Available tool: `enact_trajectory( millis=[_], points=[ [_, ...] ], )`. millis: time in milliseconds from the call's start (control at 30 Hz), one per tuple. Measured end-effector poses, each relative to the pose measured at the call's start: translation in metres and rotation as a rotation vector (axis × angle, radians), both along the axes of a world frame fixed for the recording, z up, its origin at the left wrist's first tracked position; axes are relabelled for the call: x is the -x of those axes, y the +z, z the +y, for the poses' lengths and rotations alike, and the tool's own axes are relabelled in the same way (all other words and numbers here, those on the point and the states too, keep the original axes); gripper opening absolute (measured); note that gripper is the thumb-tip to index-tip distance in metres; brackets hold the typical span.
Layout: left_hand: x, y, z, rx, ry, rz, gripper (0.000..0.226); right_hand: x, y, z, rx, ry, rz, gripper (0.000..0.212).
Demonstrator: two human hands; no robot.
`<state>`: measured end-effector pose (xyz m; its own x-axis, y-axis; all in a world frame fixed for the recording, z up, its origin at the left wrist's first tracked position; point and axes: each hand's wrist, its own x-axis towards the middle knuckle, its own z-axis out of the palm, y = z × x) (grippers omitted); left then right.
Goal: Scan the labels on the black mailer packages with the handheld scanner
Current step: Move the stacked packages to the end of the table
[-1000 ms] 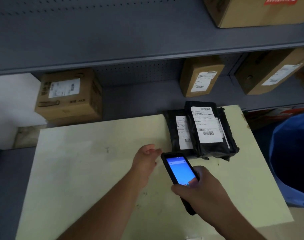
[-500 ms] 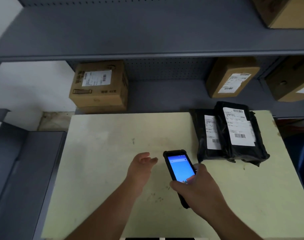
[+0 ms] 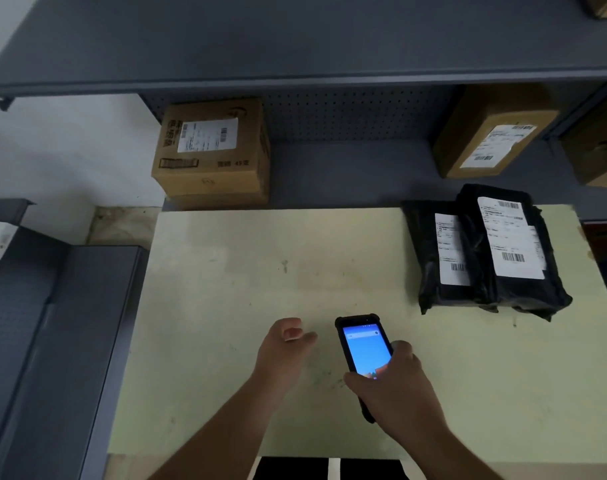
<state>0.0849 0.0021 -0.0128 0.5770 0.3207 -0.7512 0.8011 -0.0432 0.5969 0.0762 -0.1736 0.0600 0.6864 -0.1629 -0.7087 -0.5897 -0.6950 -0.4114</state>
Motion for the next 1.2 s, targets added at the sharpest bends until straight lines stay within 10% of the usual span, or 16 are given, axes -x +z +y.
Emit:
enact_trajectory(
  millis=[1200],
  points=[
    [0.056, -0.043, -0.022, -0.035, -0.058, 0.093, 0.036, 0.057, -0.093, 0.010, 0.250, 0.046, 0.044, 0.084]
  ],
)
